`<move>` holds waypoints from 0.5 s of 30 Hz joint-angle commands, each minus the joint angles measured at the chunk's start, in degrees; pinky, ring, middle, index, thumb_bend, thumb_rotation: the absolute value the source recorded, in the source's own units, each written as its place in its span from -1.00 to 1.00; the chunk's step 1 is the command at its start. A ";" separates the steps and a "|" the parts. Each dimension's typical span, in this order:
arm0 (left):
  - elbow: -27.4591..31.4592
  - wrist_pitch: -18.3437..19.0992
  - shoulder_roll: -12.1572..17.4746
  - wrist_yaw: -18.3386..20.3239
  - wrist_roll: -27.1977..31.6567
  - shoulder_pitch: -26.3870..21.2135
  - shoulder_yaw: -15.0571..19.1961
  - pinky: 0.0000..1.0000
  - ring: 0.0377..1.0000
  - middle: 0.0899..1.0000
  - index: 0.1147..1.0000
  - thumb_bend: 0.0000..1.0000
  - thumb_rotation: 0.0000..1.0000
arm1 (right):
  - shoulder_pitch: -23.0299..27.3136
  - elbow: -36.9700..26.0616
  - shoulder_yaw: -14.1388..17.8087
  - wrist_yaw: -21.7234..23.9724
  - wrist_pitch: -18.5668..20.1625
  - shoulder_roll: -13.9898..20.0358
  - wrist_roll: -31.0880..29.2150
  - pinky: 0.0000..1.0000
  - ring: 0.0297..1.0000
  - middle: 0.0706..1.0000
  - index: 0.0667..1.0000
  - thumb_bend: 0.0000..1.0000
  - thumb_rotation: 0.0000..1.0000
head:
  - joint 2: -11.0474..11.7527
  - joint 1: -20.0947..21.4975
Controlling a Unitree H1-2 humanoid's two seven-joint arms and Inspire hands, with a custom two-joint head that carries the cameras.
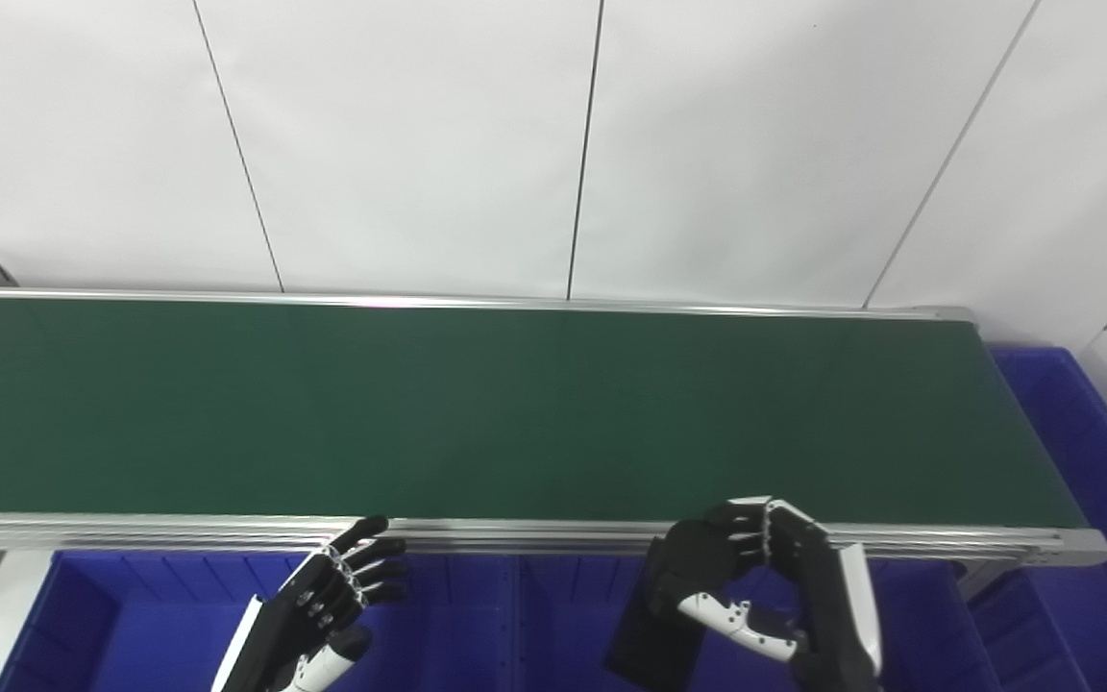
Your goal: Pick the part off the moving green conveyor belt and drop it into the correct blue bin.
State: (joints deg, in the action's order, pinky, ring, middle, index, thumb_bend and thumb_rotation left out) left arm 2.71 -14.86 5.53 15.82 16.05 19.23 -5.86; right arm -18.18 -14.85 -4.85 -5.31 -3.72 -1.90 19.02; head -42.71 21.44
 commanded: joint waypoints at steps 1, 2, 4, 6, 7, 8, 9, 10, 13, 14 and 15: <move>2.05 -0.25 0.40 0.83 0.49 -0.47 -0.01 0.30 0.40 0.46 0.56 0.75 0.04 | 1.45 0.76 -0.87 -0.94 -3.20 -0.77 0.08 -0.30 -0.14 -0.05 -0.06 0.00 -1.00 | -0.09 -0.04; 2.20 0.04 0.42 0.93 0.69 -0.46 -0.01 0.30 0.40 0.46 0.56 0.75 0.04 | 1.84 1.80 -1.15 -1.02 -3.30 -0.82 0.12 -0.31 -0.15 -0.05 -0.06 0.00 -1.00 | -0.18 0.27; 2.63 0.53 0.46 1.14 1.05 -0.34 -0.04 0.31 0.40 0.46 0.57 0.74 0.02 | 2.39 3.25 -1.74 -1.15 -3.25 -0.86 0.53 -0.31 -0.14 -0.04 -0.06 0.00 -1.00 | -0.37 0.73; 2.70 0.56 0.46 1.40 1.39 -0.29 -0.07 0.31 0.40 0.46 0.57 0.74 0.02 | 2.91 4.49 -2.28 -1.14 -2.83 -0.95 0.87 -0.31 -0.14 -0.04 -0.06 0.00 -1.00 | -0.58 1.16; 2.83 0.65 0.48 1.47 1.46 -0.22 -0.09 0.31 0.40 0.46 0.57 0.74 0.01 | 3.09 5.07 -2.55 -1.16 -2.67 -1.01 1.09 -0.32 -0.13 -0.04 -0.06 0.00 -1.00 | -0.88 1.38; 2.88 0.71 0.52 1.60 1.54 -0.23 -0.14 0.31 0.40 0.46 0.57 0.74 0.01 | 3.29 5.72 -2.80 -1.26 -2.56 -1.05 1.38 -0.32 -0.13 -0.03 -0.07 0.00 -1.00 | -0.88 1.38; 3.08 0.87 0.59 1.74 1.68 -0.18 -0.18 0.30 0.40 0.46 0.57 0.74 0.01 | 3.40 6.31 -3.07 -1.39 -2.46 -1.04 1.84 -0.32 -0.13 -0.03 -0.07 0.00 -1.00 | -1.22 1.65; 3.23 1.08 0.63 1.93 1.90 -0.18 -0.23 0.30 0.40 0.46 0.57 0.74 0.01 | 3.49 6.86 -3.27 -1.56 -2.22 -1.04 2.41 -0.32 -0.13 -0.02 -0.08 0.00 -1.00 | -1.22 1.65; 3.70 1.90 0.75 2.32 2.49 -0.27 -0.15 0.30 0.40 0.46 0.55 0.71 -0.01 | 3.45 8.27 -3.65 -2.38 -1.64 -1.24 3.82 -0.28 -0.13 -0.04 -0.09 0.00 -1.00 | -1.72 2.49; 3.70 2.03 0.77 2.36 2.50 -0.37 -0.10 0.29 0.39 0.45 0.54 0.72 -0.01 | 3.21 8.55 -3.76 -2.61 -1.60 -1.26 4.06 -0.26 -0.13 -0.05 -0.09 0.00 -1.00 | -1.78 2.56; 3.65 2.16 0.85 2.39 2.54 -0.54 -0.01 0.29 0.39 0.45 0.54 0.73 -0.01 | 2.84 8.72 -3.89 -2.78 -1.71 -1.28 4.13 -0.27 -0.13 -0.06 -0.07 0.00 -1.00 | -2.07 3.00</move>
State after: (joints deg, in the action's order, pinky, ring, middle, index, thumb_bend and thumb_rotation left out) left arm 4.79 -12.20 5.97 17.30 17.90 19.26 -5.87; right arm -15.41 -5.23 -8.39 -6.96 -3.84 -2.50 22.57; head -44.47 24.08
